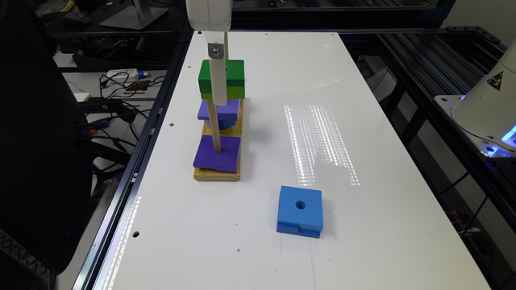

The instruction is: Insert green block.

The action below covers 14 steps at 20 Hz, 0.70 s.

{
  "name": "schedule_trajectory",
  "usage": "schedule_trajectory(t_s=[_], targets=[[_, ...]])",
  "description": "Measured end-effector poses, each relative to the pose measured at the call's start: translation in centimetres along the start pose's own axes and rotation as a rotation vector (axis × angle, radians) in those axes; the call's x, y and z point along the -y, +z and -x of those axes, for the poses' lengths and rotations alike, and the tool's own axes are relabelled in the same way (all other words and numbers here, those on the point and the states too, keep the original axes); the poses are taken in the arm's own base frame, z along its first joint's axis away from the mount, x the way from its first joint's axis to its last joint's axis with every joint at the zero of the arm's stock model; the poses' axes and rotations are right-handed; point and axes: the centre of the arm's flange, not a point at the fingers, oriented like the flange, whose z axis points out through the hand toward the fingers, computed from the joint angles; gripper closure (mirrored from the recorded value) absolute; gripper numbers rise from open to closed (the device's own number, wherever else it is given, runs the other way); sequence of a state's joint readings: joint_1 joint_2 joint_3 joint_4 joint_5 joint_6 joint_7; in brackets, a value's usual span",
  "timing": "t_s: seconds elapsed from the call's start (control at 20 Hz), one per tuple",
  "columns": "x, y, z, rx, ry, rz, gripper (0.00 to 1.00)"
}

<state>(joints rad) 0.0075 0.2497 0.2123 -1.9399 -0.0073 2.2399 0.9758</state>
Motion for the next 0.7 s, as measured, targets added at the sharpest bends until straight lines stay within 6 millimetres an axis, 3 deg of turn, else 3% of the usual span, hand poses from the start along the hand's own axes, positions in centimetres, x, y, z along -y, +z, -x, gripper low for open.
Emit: schedule_trajectory(t_s=[0.7], targets=[[-0.36,0.0,-0.5,-0.001,0.005,0.001,1.0]])
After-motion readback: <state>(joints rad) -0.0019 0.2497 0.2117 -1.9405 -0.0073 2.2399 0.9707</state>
